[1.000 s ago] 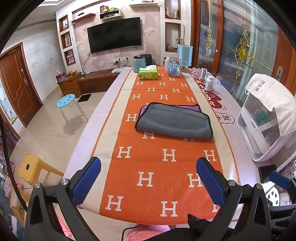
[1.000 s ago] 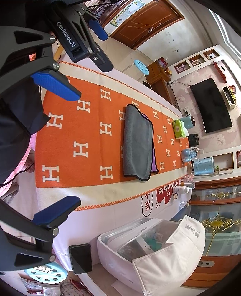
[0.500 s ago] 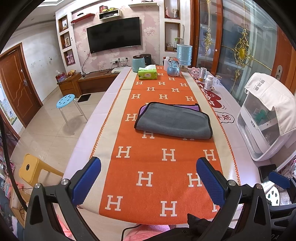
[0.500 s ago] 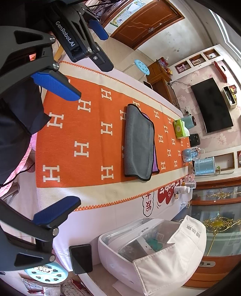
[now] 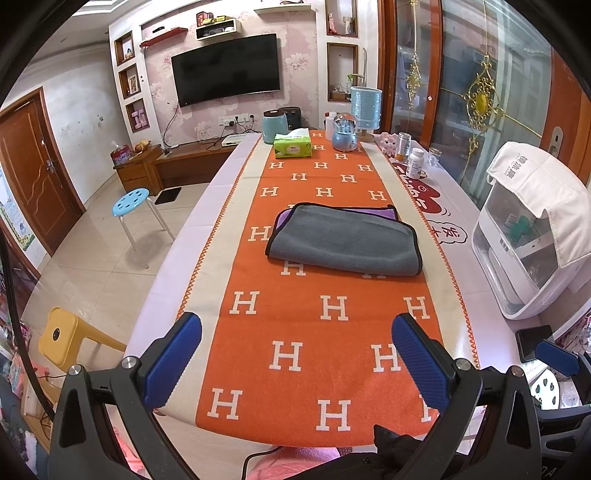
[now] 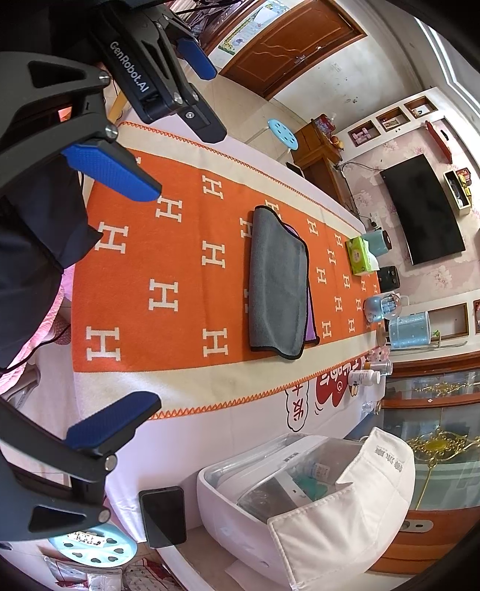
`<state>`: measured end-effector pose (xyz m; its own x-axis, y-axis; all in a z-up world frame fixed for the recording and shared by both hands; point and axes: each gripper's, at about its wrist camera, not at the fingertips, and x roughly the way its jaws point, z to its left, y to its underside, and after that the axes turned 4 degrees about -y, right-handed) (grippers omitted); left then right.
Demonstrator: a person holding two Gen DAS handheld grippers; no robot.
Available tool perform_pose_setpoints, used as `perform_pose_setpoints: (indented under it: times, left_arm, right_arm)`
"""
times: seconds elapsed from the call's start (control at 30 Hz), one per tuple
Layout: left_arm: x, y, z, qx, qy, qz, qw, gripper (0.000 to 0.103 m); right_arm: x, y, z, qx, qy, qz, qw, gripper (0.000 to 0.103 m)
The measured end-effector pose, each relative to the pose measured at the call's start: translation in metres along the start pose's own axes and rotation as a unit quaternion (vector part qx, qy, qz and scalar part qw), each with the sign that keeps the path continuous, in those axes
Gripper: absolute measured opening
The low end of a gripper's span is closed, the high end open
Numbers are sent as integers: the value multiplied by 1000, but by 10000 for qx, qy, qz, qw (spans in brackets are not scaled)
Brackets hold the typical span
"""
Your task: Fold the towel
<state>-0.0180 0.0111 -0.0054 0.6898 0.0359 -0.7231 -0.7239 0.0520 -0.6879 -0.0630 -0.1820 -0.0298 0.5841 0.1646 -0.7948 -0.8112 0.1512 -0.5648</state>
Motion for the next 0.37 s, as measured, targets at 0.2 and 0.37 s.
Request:
perform_pose_setpoints:
  times: [0.2, 0.37]
  left_arm:
    - [0, 0, 0, 2, 1, 1, 10000, 102]
    - [0, 0, -1, 4, 1, 5, 10000, 102]
  right_arm:
    - [0, -1, -1, 5, -4, 7, 10000, 103]
    - [0, 0, -1, 13, -3, 17, 10000, 103]
